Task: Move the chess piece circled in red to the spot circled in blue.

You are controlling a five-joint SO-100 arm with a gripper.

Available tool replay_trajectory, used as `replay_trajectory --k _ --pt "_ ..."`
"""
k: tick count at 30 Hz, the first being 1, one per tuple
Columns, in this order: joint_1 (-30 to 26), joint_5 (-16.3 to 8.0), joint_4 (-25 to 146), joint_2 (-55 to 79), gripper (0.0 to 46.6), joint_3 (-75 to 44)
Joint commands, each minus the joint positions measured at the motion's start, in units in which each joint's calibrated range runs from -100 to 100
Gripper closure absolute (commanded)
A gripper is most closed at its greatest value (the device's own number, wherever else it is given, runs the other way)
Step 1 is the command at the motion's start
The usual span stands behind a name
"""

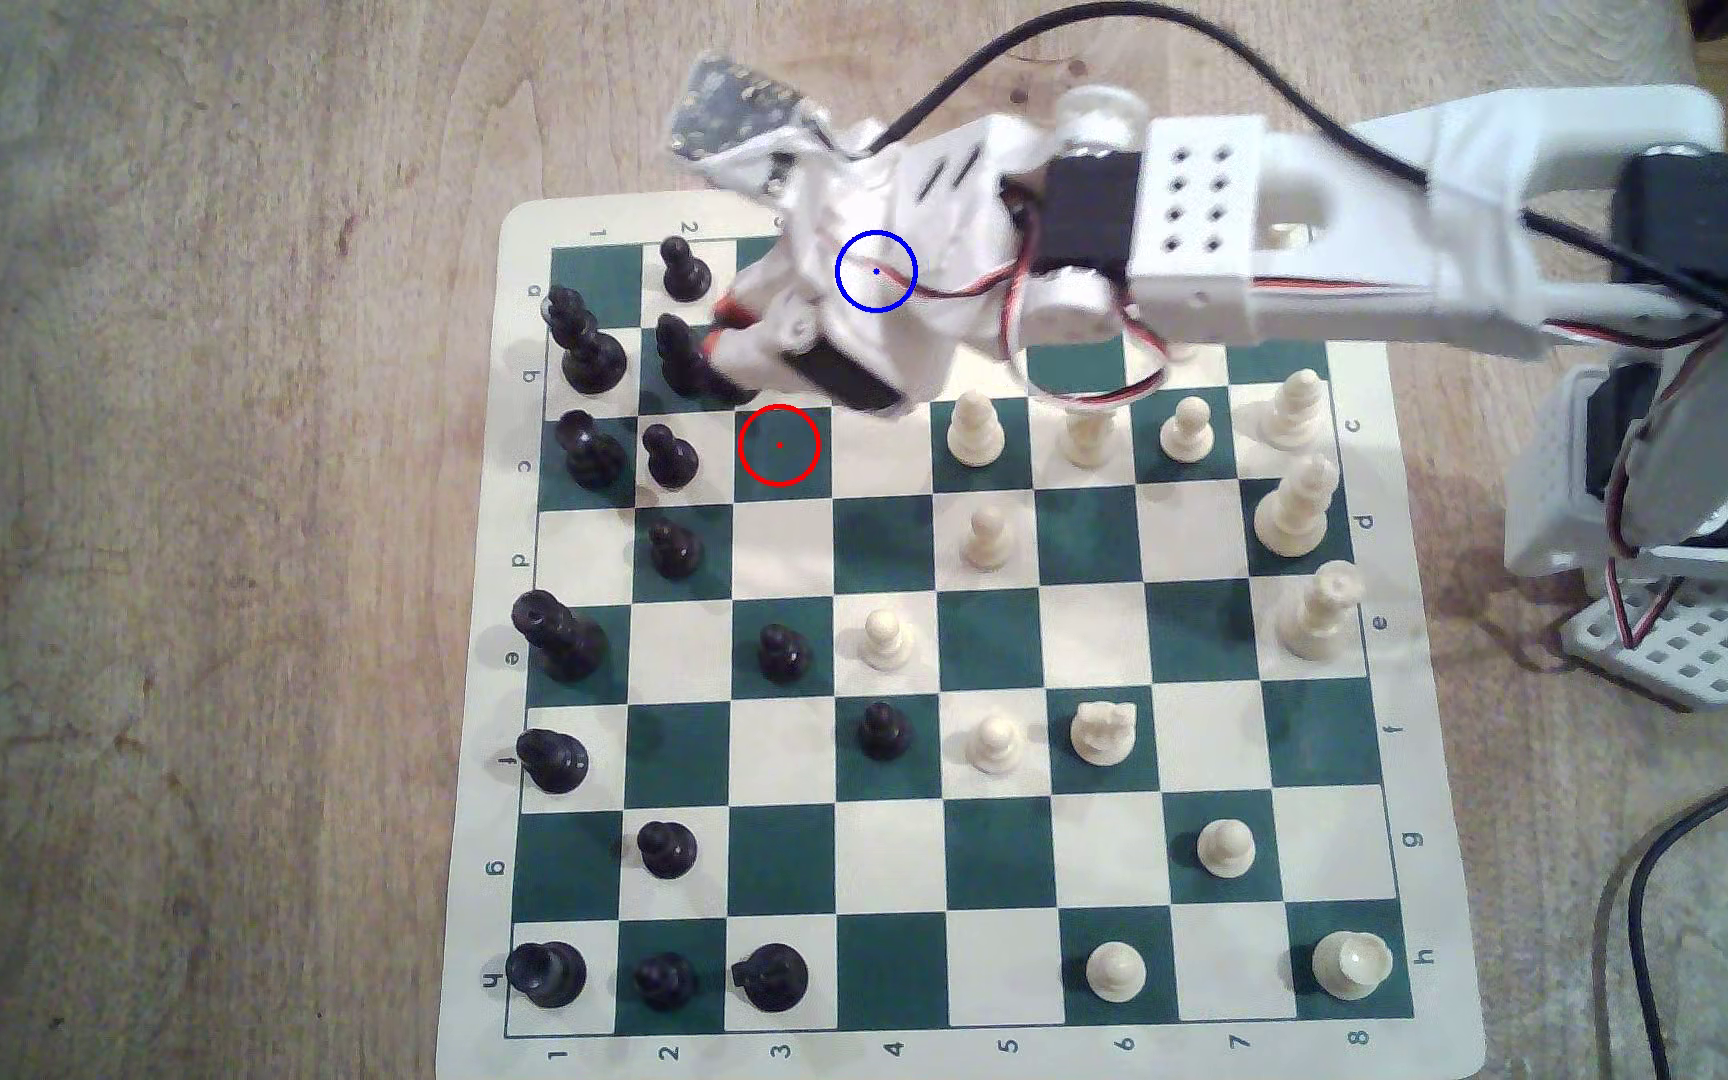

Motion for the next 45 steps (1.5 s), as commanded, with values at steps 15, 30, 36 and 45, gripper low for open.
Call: replay_trajectory --k 15,30,36,45 --pt "10.73 3.03 -10.03 -5.76 46.4 11.8" --pt "11.75 3.42 -14.37 2.99 46.4 13.25" --pt "11.99 3.61 -16.18 5.7 46.4 13.16" --pt "11.91 4.3 -16.5 7.91 46.3 12.25"
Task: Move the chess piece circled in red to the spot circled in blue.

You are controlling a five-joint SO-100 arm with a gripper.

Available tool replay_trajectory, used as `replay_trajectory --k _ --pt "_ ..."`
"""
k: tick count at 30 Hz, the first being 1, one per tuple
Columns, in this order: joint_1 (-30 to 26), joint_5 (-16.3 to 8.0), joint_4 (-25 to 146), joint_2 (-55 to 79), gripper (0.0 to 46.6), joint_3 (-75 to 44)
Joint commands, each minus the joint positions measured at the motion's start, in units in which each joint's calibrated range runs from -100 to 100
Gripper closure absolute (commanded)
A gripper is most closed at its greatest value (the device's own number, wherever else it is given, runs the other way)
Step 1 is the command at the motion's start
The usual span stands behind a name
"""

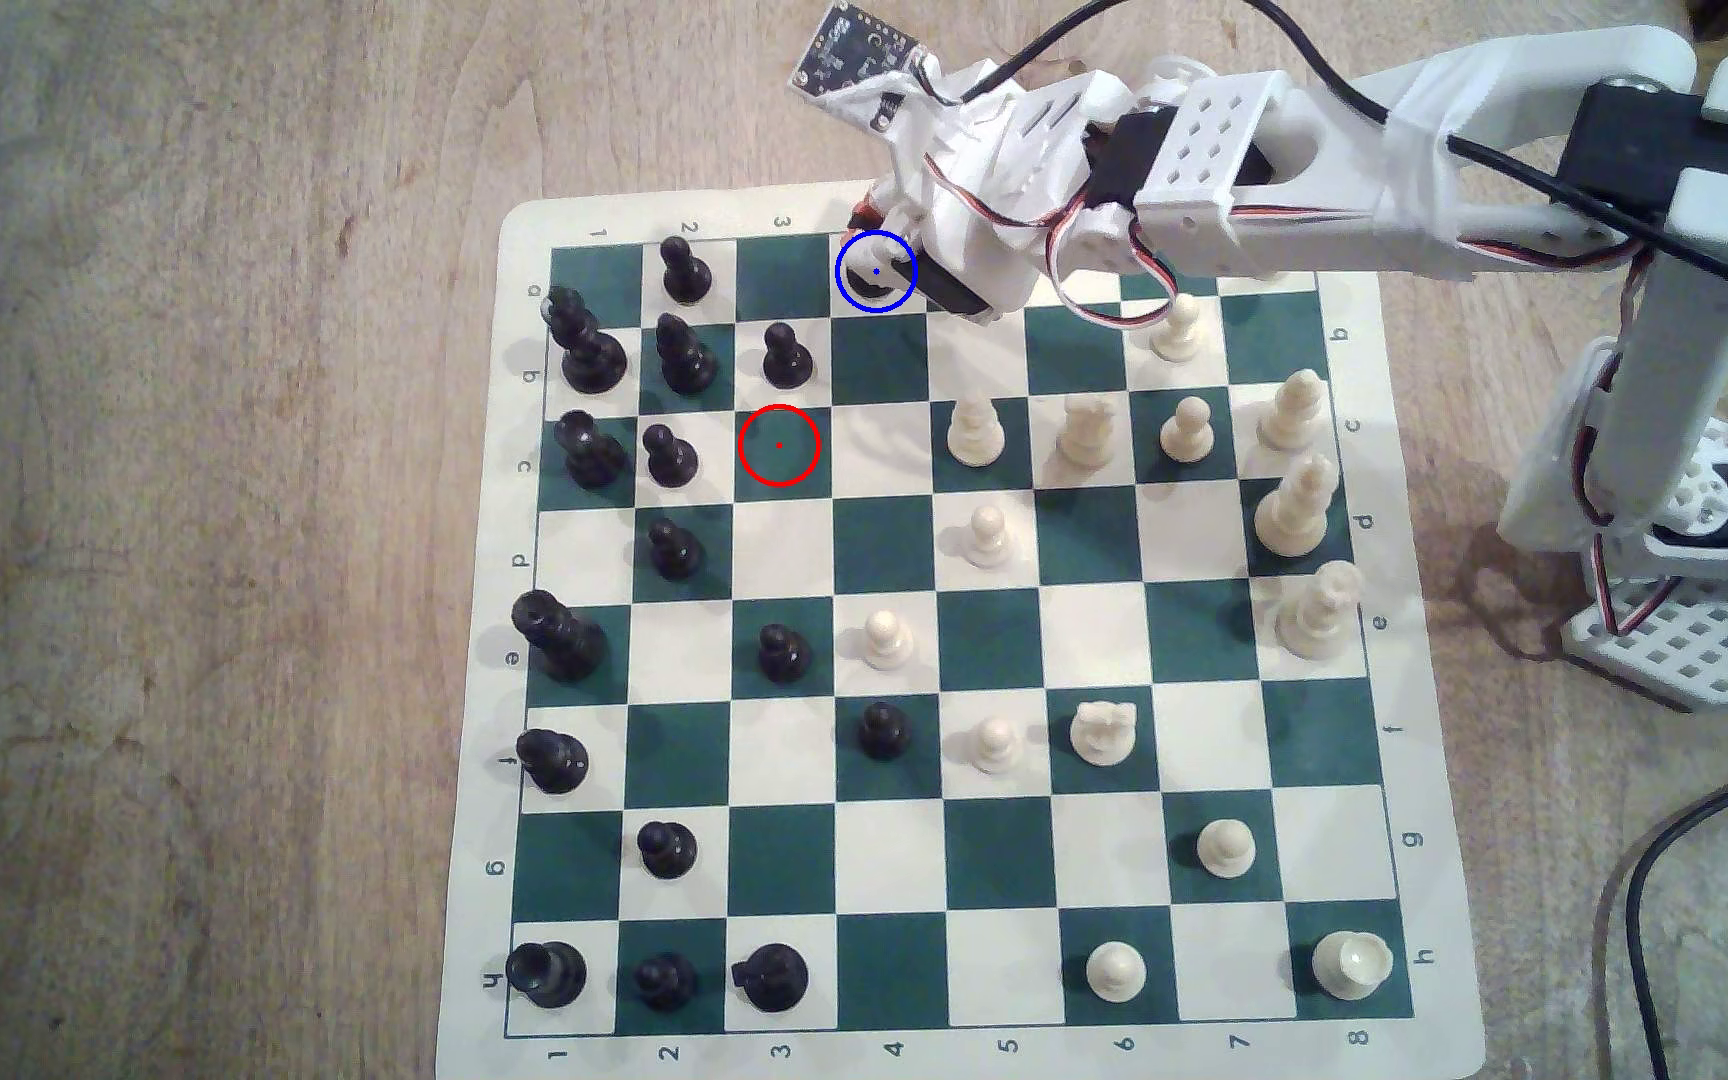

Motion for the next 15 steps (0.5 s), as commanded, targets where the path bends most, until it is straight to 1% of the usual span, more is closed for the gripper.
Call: replay_trajectory --k 1,3,4,8,12,15 --pt "0.18 0.39 -0.57 -0.38 46.0 -1.76" --pt "0.02 0.39 -0.57 -0.3 44.2 -1.76" --pt "0.02 0.39 -0.57 -0.3 40.5 -1.76" --pt "0.18 0.39 -0.57 -1.15 32.6 -1.49" --pt "0.33 0.24 -1.14 -2.42 30.9 -1.12" --pt "0.33 0.15 -0.73 -4.03 30.4 -0.85"
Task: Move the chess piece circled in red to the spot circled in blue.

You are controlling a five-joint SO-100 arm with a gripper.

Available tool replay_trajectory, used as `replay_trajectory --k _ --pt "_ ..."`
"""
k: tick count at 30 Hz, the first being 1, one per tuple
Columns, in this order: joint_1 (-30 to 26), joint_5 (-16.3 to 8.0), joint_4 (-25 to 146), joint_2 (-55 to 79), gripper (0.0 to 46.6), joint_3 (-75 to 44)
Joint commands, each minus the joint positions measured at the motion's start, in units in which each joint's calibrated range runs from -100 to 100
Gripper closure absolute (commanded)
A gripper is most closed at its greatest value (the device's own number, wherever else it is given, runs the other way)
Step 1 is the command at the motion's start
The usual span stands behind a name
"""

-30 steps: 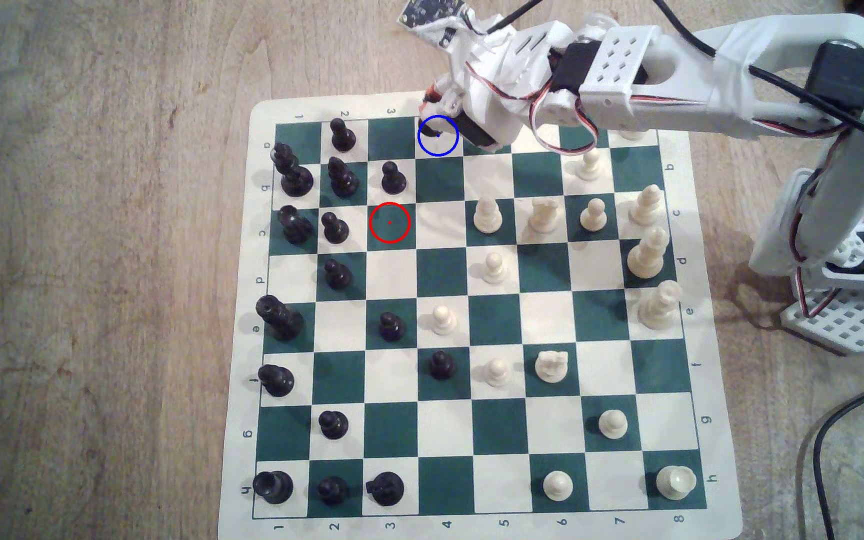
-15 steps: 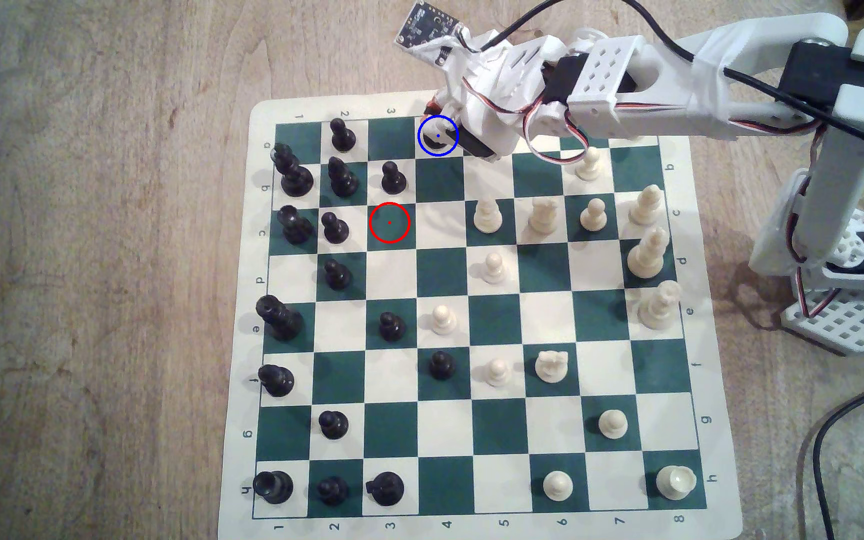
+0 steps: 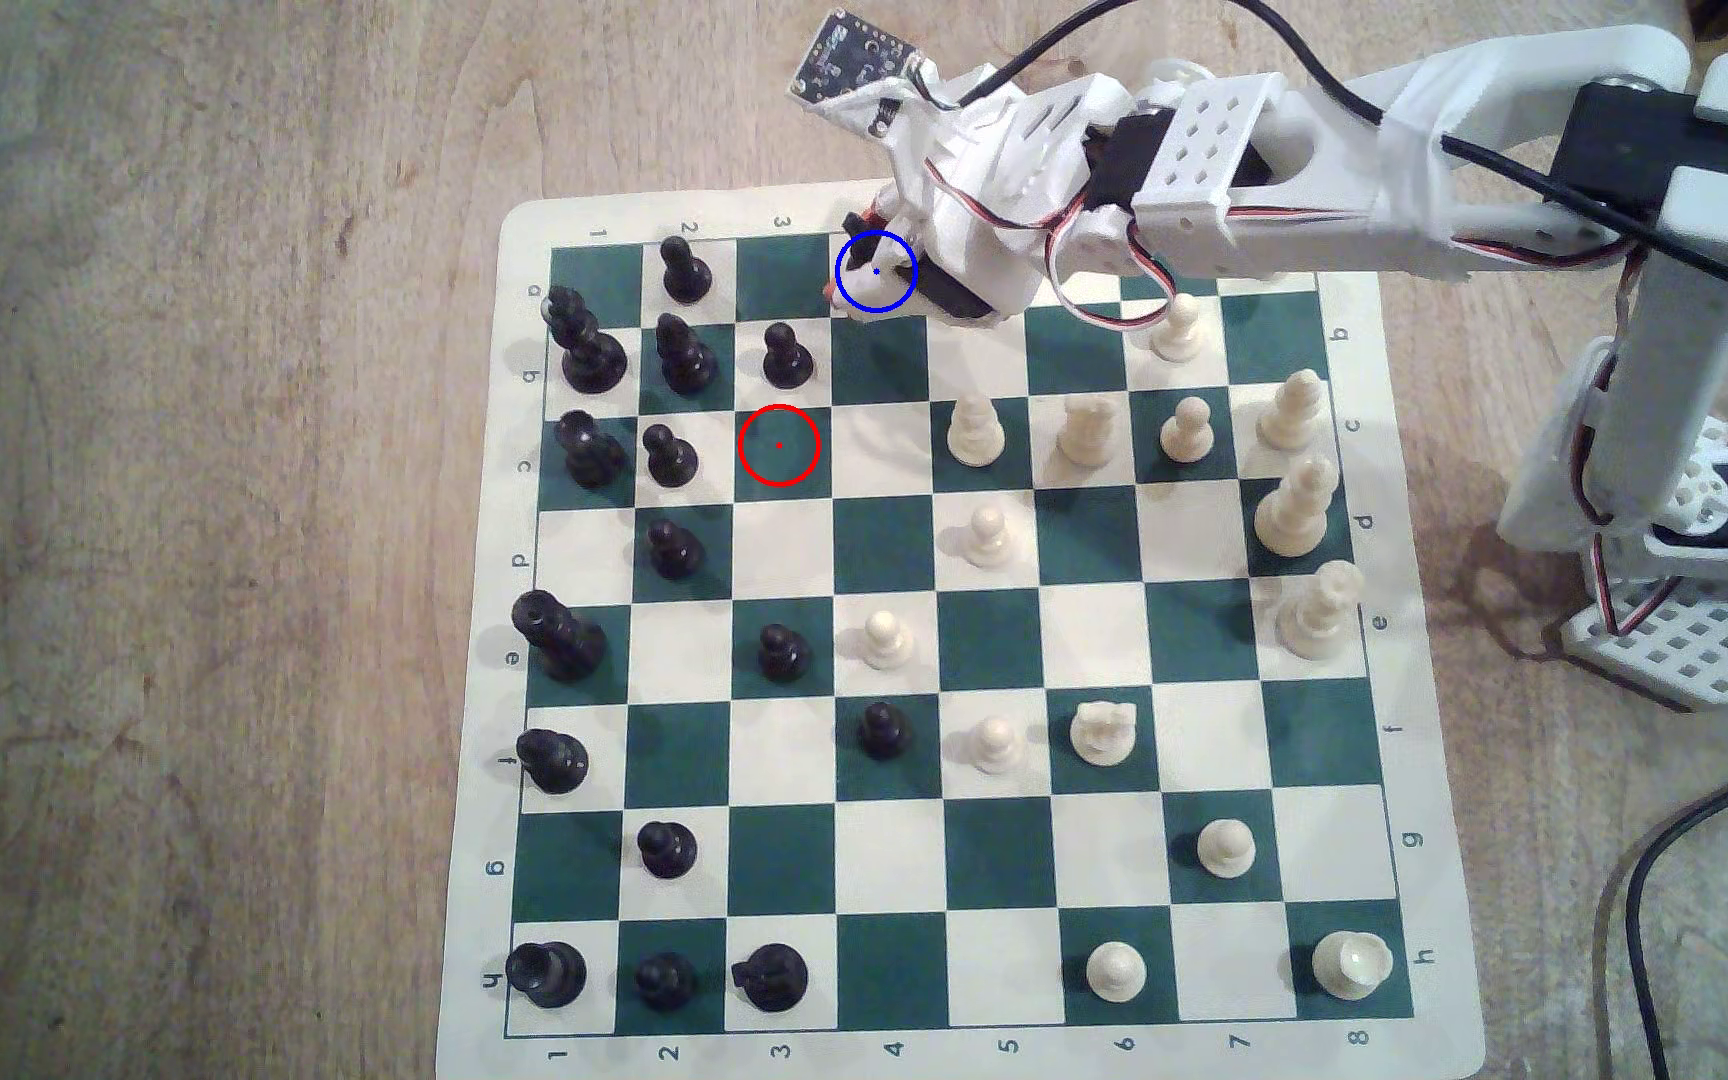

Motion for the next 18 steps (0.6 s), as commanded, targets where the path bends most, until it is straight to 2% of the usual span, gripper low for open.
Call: replay_trajectory --k 1,10,14,18 --pt "0.26 -0.24 -0.16 -5.13 30.3 -0.94" --pt "0.18 -0.24 4.84 -14.98 29.9 3.05" --pt "-0.13 -0.29 5.57 -20.07 29.2 8.49" --pt "-1.46 -0.34 6.07 -31.11 29.2 17.64"
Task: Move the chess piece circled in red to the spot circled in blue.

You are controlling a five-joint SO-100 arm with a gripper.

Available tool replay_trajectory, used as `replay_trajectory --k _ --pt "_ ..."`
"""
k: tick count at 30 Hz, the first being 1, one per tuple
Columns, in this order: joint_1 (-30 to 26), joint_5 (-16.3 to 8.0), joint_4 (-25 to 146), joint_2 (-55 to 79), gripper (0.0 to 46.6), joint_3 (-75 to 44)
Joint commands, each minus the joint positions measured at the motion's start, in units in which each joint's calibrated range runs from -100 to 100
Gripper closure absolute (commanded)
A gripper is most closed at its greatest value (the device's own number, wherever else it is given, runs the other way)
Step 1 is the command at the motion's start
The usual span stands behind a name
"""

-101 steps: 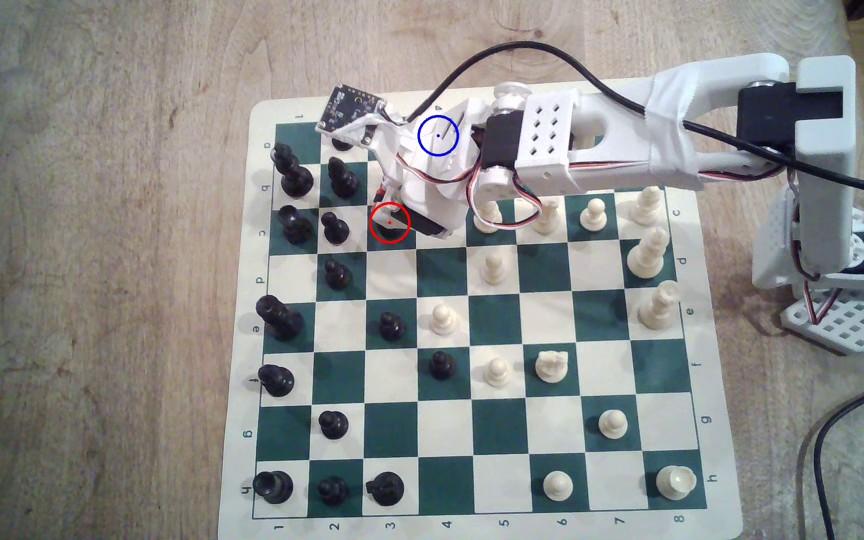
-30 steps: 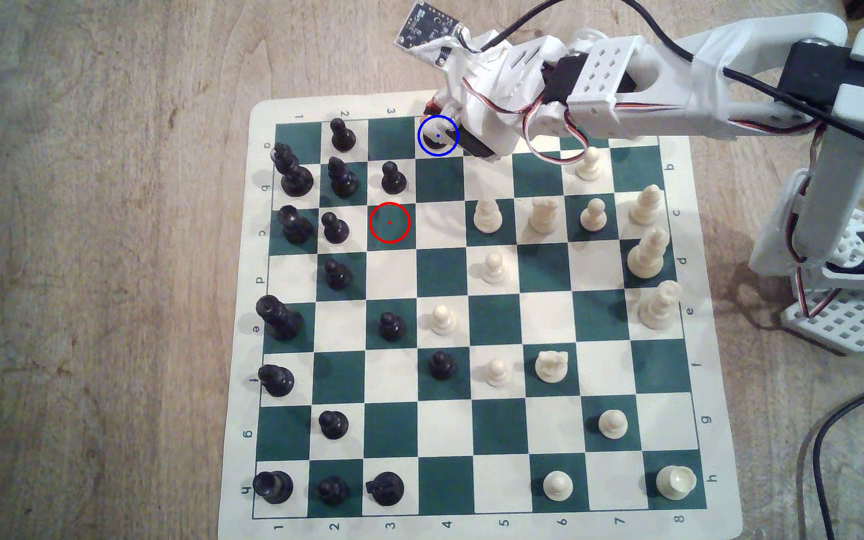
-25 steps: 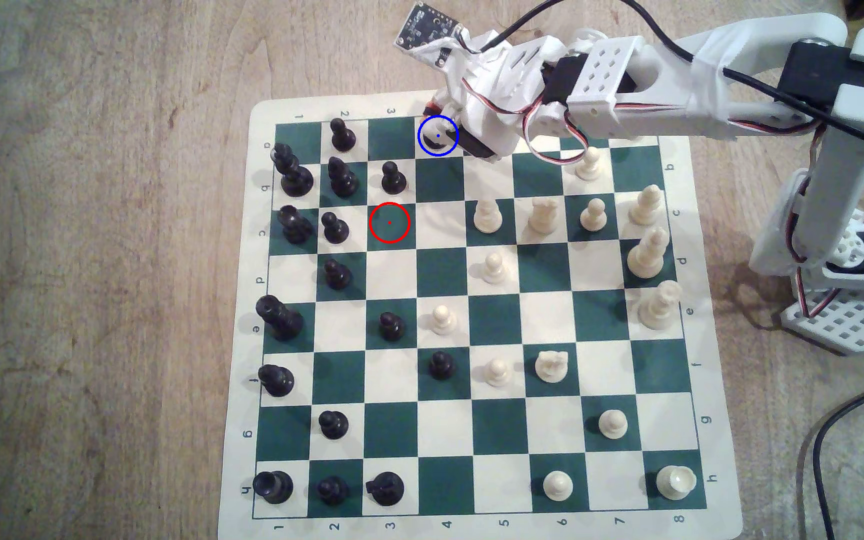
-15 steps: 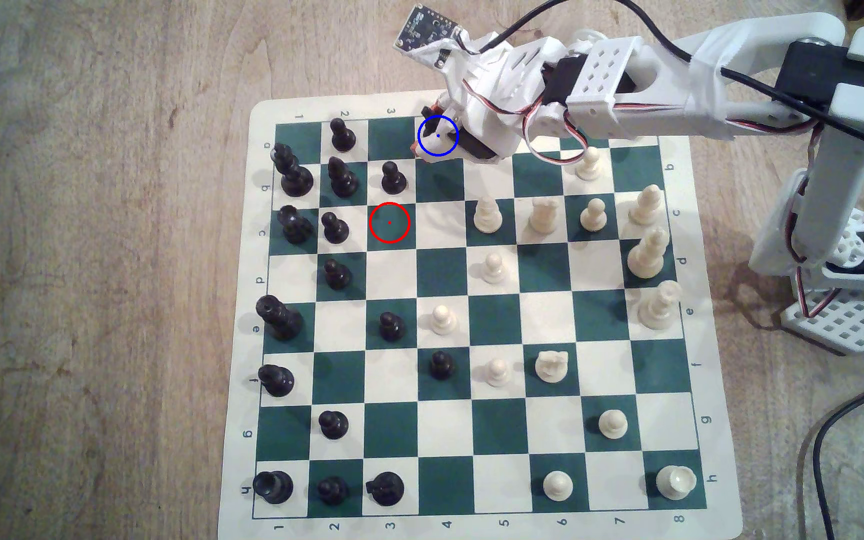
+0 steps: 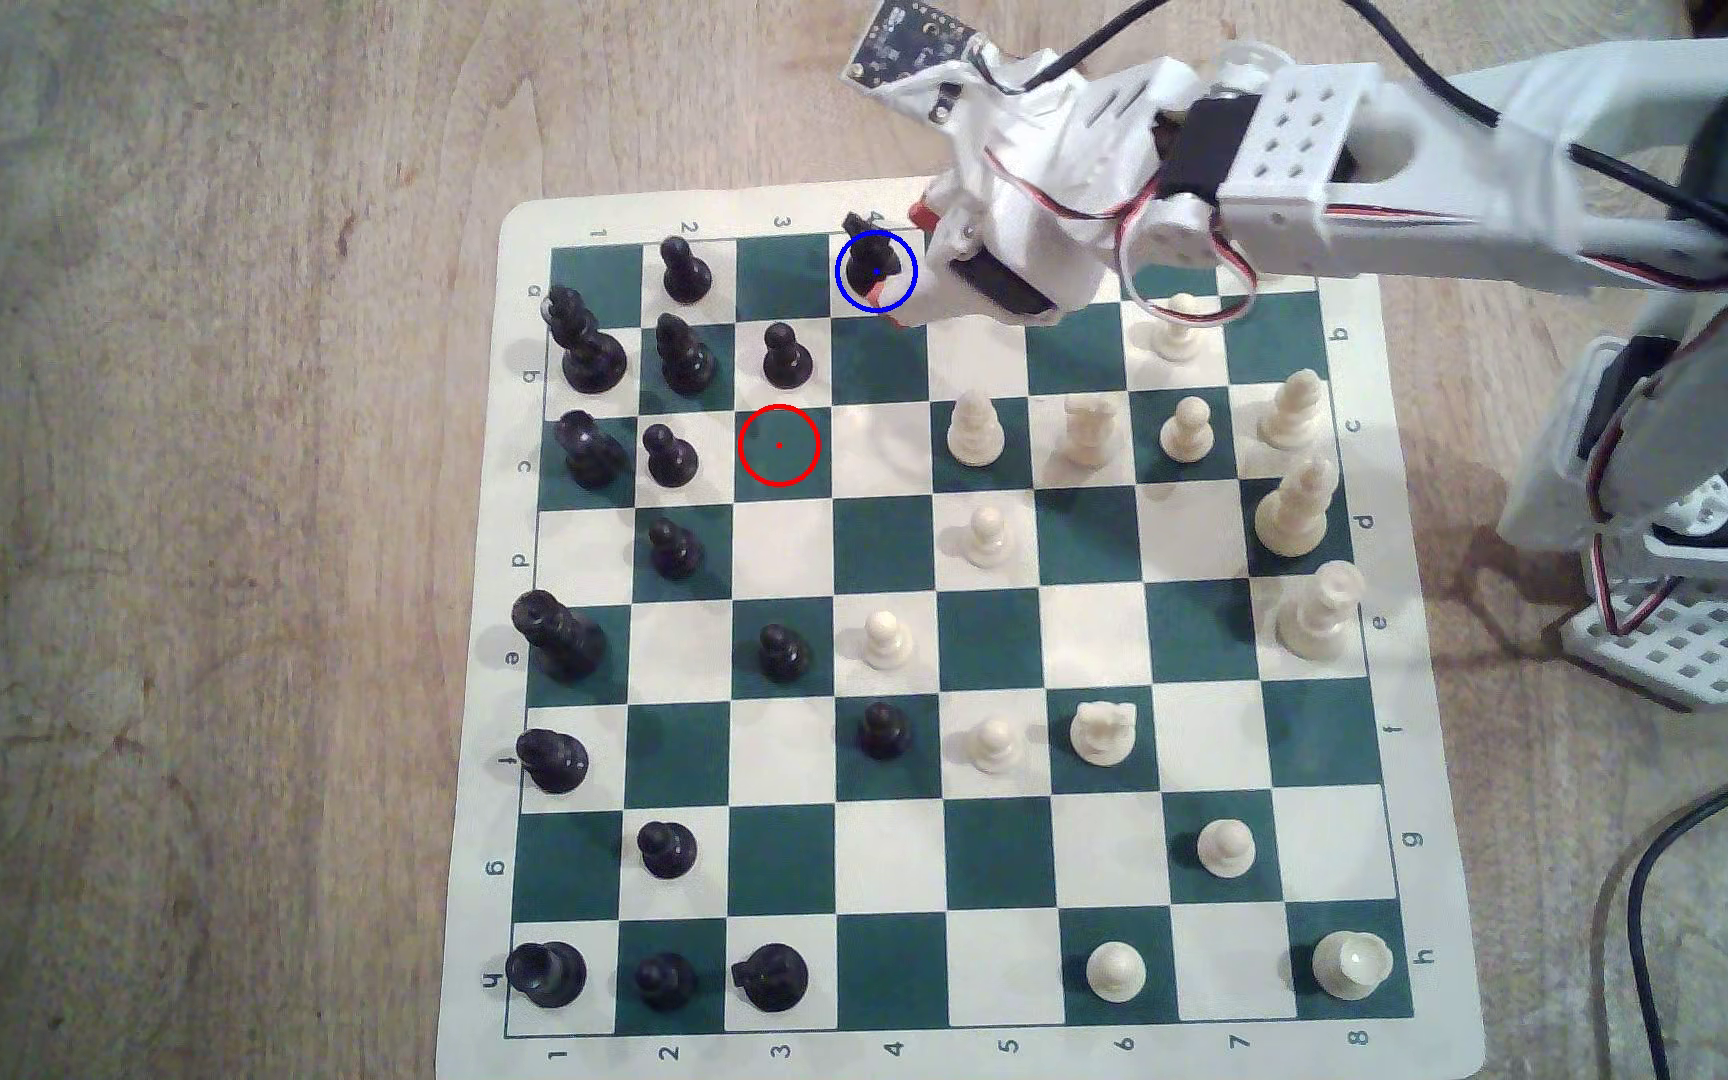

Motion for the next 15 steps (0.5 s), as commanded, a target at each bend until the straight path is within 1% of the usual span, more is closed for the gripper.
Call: replay_trajectory --k 1,5,6,7,8,9,10,14,15 --pt "-2.79 -0.29 2.12 -21.73 29.2 10.88" --pt "-5.06 -0.73 6.95 -34.04 29.5 18.68" --pt "-6.0 -1.22 9.82 -39.13 29.9 21.13" --pt "-6.39 -1.51 11.05 -41.09 31.5 21.94" --pt "-6.86 -2.2 12.52 -43.21 36.6 22.49" --pt "-7.4 -3.42 13.42 -45.5 40.3 22.94" --pt "-8.73 -4.25 13.92 -50.34 46.4 24.75" --pt "-11.0 -3.81 4.09 -57.3 46.4 32.82" --pt "-11.08 -3.66 -5.99 -58.83 46.4 38.81"
